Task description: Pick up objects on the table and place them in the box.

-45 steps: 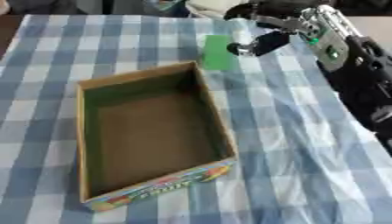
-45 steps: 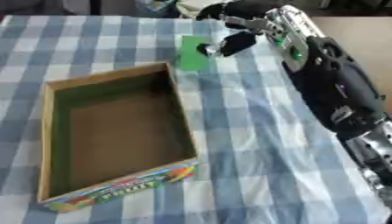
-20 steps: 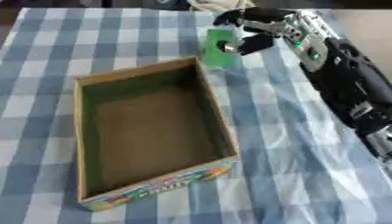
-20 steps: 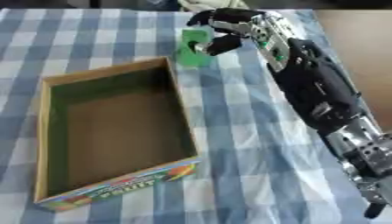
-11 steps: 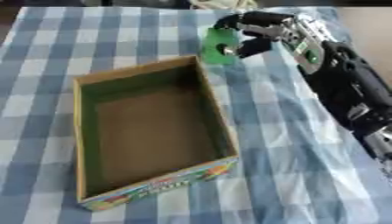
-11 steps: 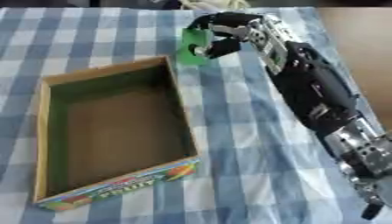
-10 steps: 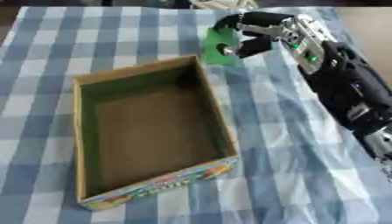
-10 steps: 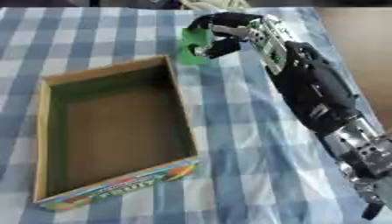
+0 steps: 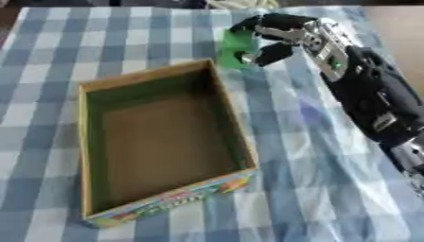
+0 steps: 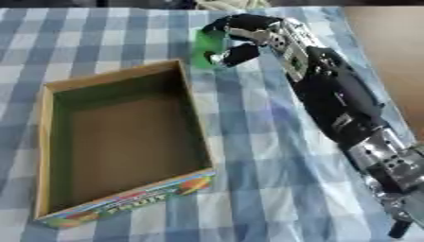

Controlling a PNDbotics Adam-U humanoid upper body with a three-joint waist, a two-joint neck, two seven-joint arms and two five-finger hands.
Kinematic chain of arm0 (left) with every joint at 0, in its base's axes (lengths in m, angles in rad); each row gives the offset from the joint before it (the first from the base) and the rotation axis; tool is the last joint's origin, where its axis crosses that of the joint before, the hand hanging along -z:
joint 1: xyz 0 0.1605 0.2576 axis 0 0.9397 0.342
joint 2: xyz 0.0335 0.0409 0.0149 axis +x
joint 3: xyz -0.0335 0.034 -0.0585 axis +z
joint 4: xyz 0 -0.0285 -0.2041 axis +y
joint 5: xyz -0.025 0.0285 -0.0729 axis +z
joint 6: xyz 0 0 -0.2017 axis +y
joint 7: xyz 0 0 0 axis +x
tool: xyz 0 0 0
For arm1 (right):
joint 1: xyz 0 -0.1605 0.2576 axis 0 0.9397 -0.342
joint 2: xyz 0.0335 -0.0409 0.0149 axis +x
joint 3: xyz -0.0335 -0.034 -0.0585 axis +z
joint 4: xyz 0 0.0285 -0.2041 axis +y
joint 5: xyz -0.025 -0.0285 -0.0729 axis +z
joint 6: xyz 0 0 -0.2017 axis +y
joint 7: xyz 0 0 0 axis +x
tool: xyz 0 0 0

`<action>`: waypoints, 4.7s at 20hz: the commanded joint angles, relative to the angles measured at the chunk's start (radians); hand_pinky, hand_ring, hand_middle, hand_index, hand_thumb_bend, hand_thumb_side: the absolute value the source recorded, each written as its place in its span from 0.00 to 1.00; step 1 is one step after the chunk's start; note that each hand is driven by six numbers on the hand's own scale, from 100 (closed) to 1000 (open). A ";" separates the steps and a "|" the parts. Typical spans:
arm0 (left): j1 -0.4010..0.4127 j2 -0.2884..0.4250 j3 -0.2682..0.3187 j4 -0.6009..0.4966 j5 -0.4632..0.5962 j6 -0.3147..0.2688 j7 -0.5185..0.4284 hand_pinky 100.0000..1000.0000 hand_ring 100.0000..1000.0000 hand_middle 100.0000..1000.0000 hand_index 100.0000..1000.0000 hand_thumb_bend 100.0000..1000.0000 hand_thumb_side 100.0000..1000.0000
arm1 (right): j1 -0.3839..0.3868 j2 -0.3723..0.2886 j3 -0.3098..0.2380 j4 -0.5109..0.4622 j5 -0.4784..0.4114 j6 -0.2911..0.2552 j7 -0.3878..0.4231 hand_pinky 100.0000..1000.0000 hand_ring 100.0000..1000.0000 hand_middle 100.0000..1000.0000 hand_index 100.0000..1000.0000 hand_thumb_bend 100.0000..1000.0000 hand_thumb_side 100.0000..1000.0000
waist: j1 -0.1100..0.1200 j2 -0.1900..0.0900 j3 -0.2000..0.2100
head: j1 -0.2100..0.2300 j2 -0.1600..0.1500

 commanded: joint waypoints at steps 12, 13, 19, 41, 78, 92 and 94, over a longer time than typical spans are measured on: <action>-0.005 0.008 0.007 -0.013 0.005 -0.003 -0.002 0.81 0.64 0.63 0.82 0.00 0.64 | -0.006 -0.016 -0.015 -0.025 0.008 0.021 -0.255 0.61 0.47 0.46 0.98 0.06 0.00 | 0.009 -0.016 -0.008 | 0.003 0.007; -0.005 0.008 0.007 -0.013 0.005 -0.003 -0.002 0.81 0.64 0.63 0.82 0.00 0.64 | -0.006 -0.016 -0.015 -0.029 0.005 0.023 -0.276 0.60 0.46 0.45 0.97 0.05 0.00 | 0.009 -0.017 -0.009 | 0.003 0.007; -0.001 0.010 0.008 -0.014 0.007 -0.004 -0.004 0.81 0.63 0.63 0.82 0.00 0.63 | -0.006 -0.024 -0.004 -0.073 -0.059 0.033 -0.327 0.58 0.44 0.43 0.96 0.00 0.00 | 0.010 -0.023 -0.020 | 0.005 0.012; 0.009 0.099 0.074 -0.082 0.034 -0.076 0.055 0.81 0.64 0.64 0.82 0.00 0.55 | -0.012 0.032 0.227 -0.515 -0.174 -0.056 0.036 0.68 0.52 0.44 0.98 0.16 0.01 | 0.013 -0.074 -0.031 | -0.013 0.034; 0.007 0.085 0.062 -0.082 0.028 -0.055 0.027 0.81 0.64 0.64 0.83 0.00 0.57 | 0.073 0.161 0.310 -0.506 -0.136 -0.197 0.196 0.83 0.82 1.00 1.00 0.13 0.78 | 0.011 -0.062 -0.051 | 0.006 0.056; 0.022 0.094 0.071 -0.082 0.027 -0.055 0.035 0.81 0.64 0.64 0.83 0.00 0.57 | 0.066 0.013 0.276 -0.687 -0.253 -0.162 0.197 0.84 0.84 1.00 1.00 0.20 0.75 | 0.012 -0.079 -0.082 | 0.021 0.062; 0.027 0.097 0.075 -0.082 0.025 -0.054 0.038 0.81 0.64 0.64 0.83 0.00 0.57 | 0.077 -0.037 0.255 -0.740 -0.303 -0.142 0.183 0.83 0.83 1.00 1.00 0.19 0.72 | 0.011 -0.081 -0.093 | 0.030 0.060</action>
